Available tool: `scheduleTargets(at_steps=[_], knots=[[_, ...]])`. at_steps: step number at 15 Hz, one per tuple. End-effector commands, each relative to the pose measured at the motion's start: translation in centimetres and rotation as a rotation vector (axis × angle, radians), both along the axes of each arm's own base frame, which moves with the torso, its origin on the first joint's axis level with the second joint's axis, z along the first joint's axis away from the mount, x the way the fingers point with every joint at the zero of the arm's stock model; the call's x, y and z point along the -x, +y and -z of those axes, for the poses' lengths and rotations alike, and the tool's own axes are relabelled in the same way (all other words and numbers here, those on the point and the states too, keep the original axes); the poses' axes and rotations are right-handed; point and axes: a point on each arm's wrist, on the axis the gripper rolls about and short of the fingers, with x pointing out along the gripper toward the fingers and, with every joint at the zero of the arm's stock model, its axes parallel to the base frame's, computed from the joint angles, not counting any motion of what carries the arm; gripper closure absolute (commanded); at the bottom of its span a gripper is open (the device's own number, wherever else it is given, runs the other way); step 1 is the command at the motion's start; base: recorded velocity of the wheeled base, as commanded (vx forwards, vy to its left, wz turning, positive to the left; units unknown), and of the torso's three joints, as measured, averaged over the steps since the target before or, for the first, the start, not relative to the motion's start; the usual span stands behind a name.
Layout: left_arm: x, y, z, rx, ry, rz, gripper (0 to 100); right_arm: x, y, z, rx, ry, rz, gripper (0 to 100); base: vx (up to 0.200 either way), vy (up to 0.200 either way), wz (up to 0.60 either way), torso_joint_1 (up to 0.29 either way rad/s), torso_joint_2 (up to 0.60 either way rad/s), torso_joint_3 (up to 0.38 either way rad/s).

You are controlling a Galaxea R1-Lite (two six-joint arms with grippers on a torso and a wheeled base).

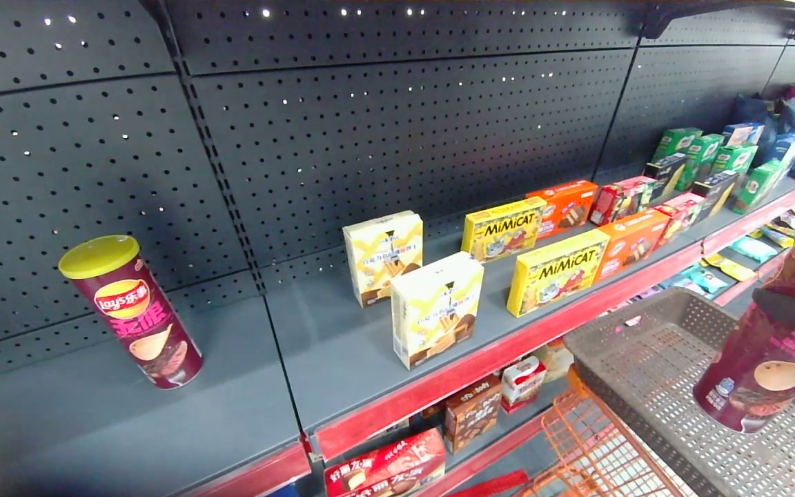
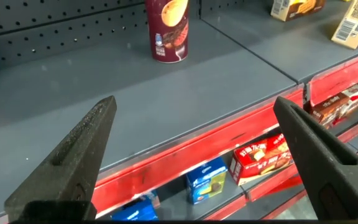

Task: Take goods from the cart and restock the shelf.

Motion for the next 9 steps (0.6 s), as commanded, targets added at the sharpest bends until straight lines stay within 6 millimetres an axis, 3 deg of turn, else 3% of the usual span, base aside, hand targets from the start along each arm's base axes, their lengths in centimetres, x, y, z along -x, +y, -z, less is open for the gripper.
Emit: scheduleTargets(at_steps=[1, 6, 9], knots=[[0.0, 0.0, 0.0, 0.0, 0.0, 0.0, 0, -0.35, 0.03, 0.21, 0.001, 0.014, 0.001, 100, 0.0, 0.0, 0.0, 0.0, 0.0, 0.0], [-0.01, 0.0, 0.0, 0.0, 0.002, 0.0, 0, -0.16, 0.05, 0.17, 0.01, 0.01, -0.002, 100, 0.0, 0.0, 0.0, 0.0, 0.0, 0.0], [0.0, 0.0, 0.0, 0.0, 0.0, 0.0, 0, 0.2, 0.03, 0.14, 0.008, 0.003, -0.005, 100, 0.0, 0.0, 0.6, -0.002, 0.0, 0.001]])
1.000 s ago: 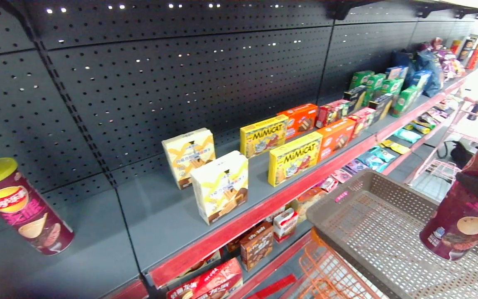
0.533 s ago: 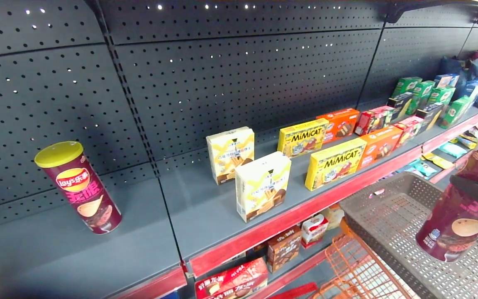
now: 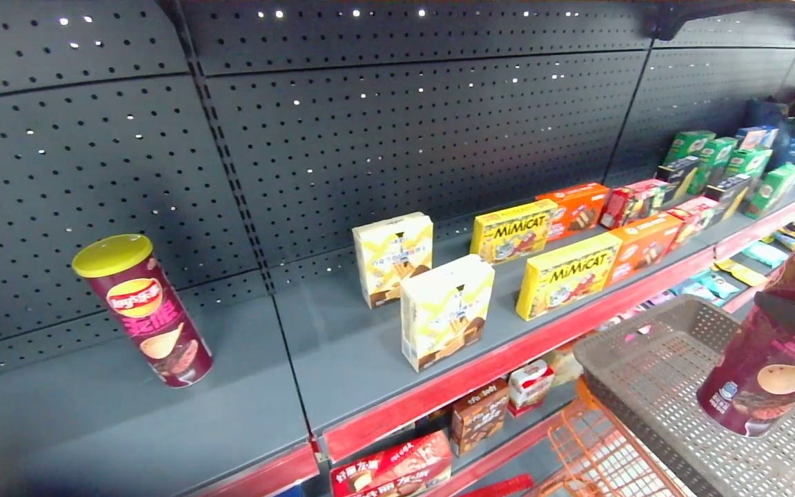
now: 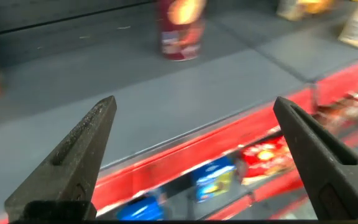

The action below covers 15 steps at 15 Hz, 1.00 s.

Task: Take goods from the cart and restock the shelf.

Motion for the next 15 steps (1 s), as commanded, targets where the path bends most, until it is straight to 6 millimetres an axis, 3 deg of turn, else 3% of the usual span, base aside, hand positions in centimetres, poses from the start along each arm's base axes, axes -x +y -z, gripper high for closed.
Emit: scheduleTargets(at_steps=[1, 9, 13, 15], knots=[[0.0, 0.0, 0.0, 0.001, -0.001, -0.001, 0, 0.3, 0.0, 0.0, -0.001, -0.007, -0.004, 100, 0.0, 0.0, 0.6, 0.002, 0.0, 0.007], [0.0, 0.0, 0.0, 0.001, -0.001, -0.001, 0, 0.5, 0.2, -0.1, -0.001, -0.013, -0.019, 100, 0.0, 0.0, 0.6, 0.003, 0.0, 0.003], [0.0, 0.0, 0.0, 0.001, 0.001, -0.001, 0, 1.4, -1.7, -0.7, 0.102, -0.039, 0.147, 100, 0.0, 0.0, 0.0, 0.0, 0.0, 0.0], [0.0, 0.0, 0.0, 0.001, -0.001, -0.001, 0, 2.6, -2.2, -3.0, 0.133, -0.13, 0.193, 100, 0.0, 0.0, 0.0, 0.0, 0.0, 0.0]])
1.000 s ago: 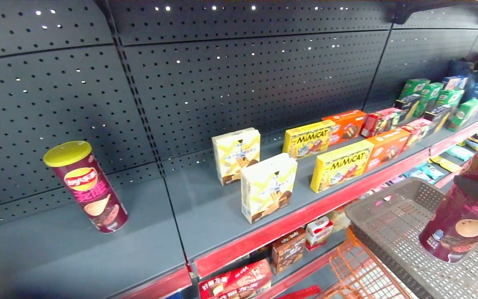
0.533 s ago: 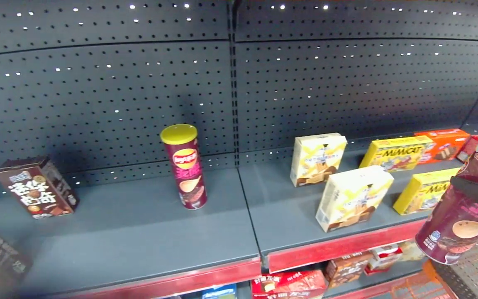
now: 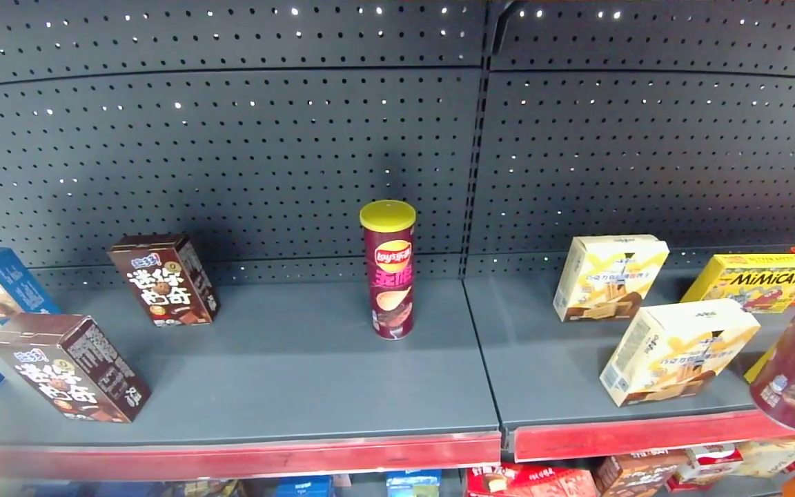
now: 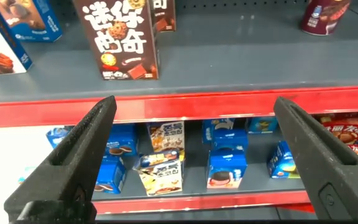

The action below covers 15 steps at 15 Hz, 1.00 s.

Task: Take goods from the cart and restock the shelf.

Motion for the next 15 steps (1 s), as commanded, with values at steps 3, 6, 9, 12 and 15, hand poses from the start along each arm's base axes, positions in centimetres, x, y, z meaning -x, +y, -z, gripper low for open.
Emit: scheduleTargets(at_steps=[3, 6, 9, 12, 15], knots=[[0.0, 0.0, 0.0, 0.001, -0.001, 0.0, 0, 5.3, 0.1, -2.9, 0.018, -0.052, -0.027, 100, 0.0, 0.0, 0.0, 0.0, 0.0, 0.0], [0.0, 0.0, 0.0, 0.001, -0.001, 0.0, 0, 9.6, 0.5, 0.6, -0.014, 0.041, -0.169, 100, 0.0, 0.0, 0.0, 0.0, 0.0, 0.0], [0.0, 0.0, 0.0, 0.001, -0.001, 0.0, 0, 11.4, 0.2, 2.1, -0.032, 0.005, -0.187, 100, 0.0, 0.0, 0.0, 0.0, 0.0, 0.0], [0.0, 0.0, 0.0, 0.001, -0.001, 0.0, 0, 12.6, 0.0, 2.9, -0.034, -0.025, -0.239, 100, 0.0, 0.0, 0.0, 0.0, 0.0, 0.0], [0.0, 0.0, 0.0, 0.001, -0.001, 0.0, 0, 12.7, 0.0, 3.3, -0.082, -0.021, -0.271, 100, 0.0, 0.0, 0.0, 0.0, 0.0, 0.0]])
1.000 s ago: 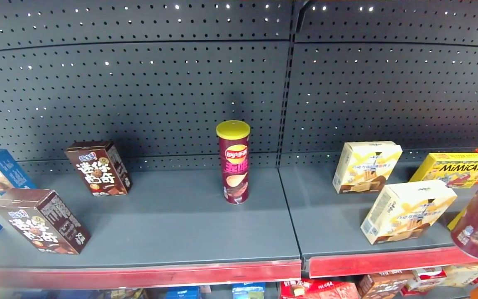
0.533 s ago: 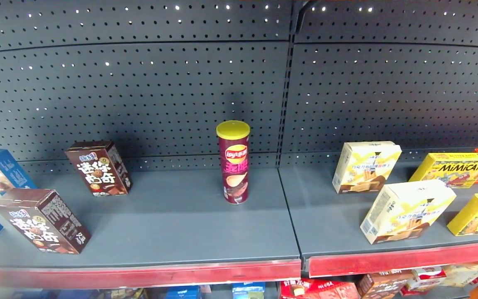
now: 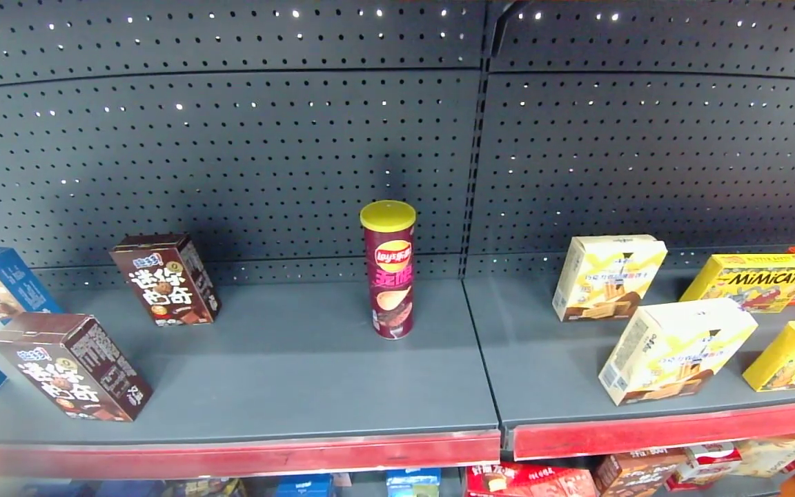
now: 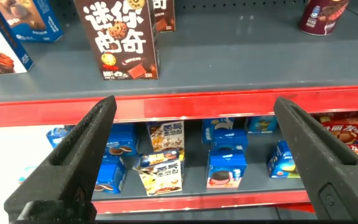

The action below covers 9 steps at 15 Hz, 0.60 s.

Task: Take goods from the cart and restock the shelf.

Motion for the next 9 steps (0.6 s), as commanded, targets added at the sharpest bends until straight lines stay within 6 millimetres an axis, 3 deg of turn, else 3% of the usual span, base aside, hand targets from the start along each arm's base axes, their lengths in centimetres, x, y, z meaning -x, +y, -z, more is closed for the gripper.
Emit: scheduleTargets(at_steps=[1, 3, 5, 9], knots=[[0.0, 0.0, 0.0, 0.001, 0.0, 0.0, 0, 1.0, -0.1, 1.0, -0.066, -0.019, -0.06, 100, 0.0, 0.0, 0.0, 0.0, 0.0, 0.0], [0.0, 0.0, 0.0, 0.001, 0.0, 0.0, 0, 2.1, -0.1, 2.0, -0.097, -0.058, -0.128, 100, 0.0, 0.0, 0.0, 0.0, 0.0, 0.0], [0.0, 0.0, 0.0, 0.001, 0.0, 0.0, 0, 3.4, 0.0, 1.6, -0.108, -0.122, -0.263, 100, 0.0, 0.0, 0.0, 0.0, 0.0, 0.0], [0.0, 0.0, 0.0, 0.001, 0.001, 0.0, 0, 3.3, 0.1, 0.2, -0.11, -0.129, -0.322, 100, 0.0, 0.0, 0.0, 0.0, 0.0, 0.0]])
